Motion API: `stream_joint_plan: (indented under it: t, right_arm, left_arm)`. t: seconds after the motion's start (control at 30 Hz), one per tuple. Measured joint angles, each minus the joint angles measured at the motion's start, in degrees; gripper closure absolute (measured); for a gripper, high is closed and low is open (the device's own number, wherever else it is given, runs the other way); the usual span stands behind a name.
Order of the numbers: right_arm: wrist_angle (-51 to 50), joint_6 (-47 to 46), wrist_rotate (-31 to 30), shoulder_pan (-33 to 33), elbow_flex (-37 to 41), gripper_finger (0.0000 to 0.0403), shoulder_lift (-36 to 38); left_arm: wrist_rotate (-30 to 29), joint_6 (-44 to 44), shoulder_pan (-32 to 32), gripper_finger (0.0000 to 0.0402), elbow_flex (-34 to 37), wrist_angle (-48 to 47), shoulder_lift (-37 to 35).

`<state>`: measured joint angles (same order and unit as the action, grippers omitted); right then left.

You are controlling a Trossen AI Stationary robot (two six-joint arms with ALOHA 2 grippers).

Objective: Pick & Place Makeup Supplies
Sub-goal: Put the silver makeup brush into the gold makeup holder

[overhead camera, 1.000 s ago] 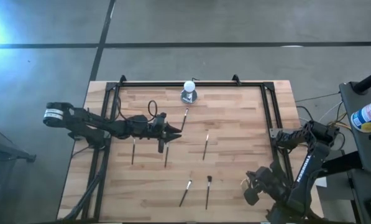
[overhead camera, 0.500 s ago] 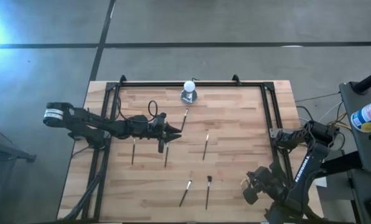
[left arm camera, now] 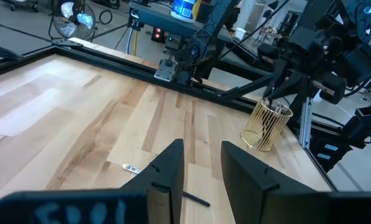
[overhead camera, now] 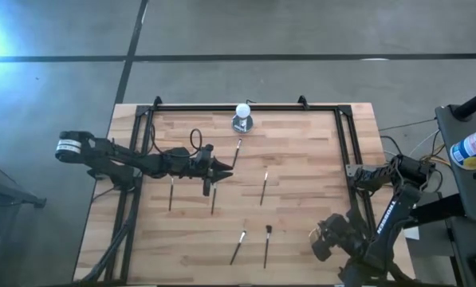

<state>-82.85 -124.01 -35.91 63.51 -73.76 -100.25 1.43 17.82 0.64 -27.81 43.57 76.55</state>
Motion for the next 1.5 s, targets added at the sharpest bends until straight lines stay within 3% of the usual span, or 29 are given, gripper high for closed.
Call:
stream_joint_plan:
  t: [0.23, 0.4, 0.53, 0.6, 0.67, 0.8, 0.93, 1.2, 1.33, 1.5]
  right_arm:
    - [-0.17, 2.31, 2.95, 0.0, -0.1, 0.0308, 0.49]
    - [-0.29, 9.66, 3.79, -0.02, -3.11, 0.031, 2.61]
    - [2.75, 18.82, -8.14, -0.67, -3.59, 0.0346, 5.69]
    - [7.69, 26.43, -15.96, -1.44, -2.04, 0.0371, 7.62]
    - [13.34, 34.76, -19.95, -2.89, 0.57, 0.0389, 9.84]
    - [26.98, 49.14, -20.74, -7.28, 8.96, 0.0394, 15.66]
    - [49.57, 67.6, -19.03, -13.22, 21.2, 0.0395, 22.55]
    - [106.69, 107.7, 0.18, -30.97, 44.63, 0.0395, 31.05]
    - [122.84, 114.47, 5.96, -38.99, 51.49, 0.0395, 30.93]
    - [130.05, 114.58, 5.99, -44.04, 55.67, 0.0394, 29.99]
  left_arm:
    - [0.0, -0.02, 0.0, 0.0303, 0.0, 0.02, 0.0]
    - [-2.72, -0.16, 0.0, 0.0313, 0.0, 0.12, 0.0]
    - [-5.59, 0.19, 0.59, 0.0355, 0.0, 0.15, 0.0]
    - [-5.88, 0.26, 0.84, 0.0384, 0.0, 0.13, 0.0]
    - [-5.88, 0.28, 0.85, 0.0395, 0.0, 0.12, 0.0]
    - [-5.51, 0.22, 0.85, 0.04, 0.08, 0.12, 0.0]
    - [-5.51, 0.37, 1.2, 0.0401, 1.0, -0.1, -0.02]
    - [-13.35, 8.81, 1.55, 0.0401, 0.45, -15.29, -0.02]
    - [-15.08, 15.35, 0.88, 0.0401, -1.69, -26.49, -0.02]
    - [-20.09, 24.42, -1.12, 0.0401, -4.45, -40.46, -0.02]
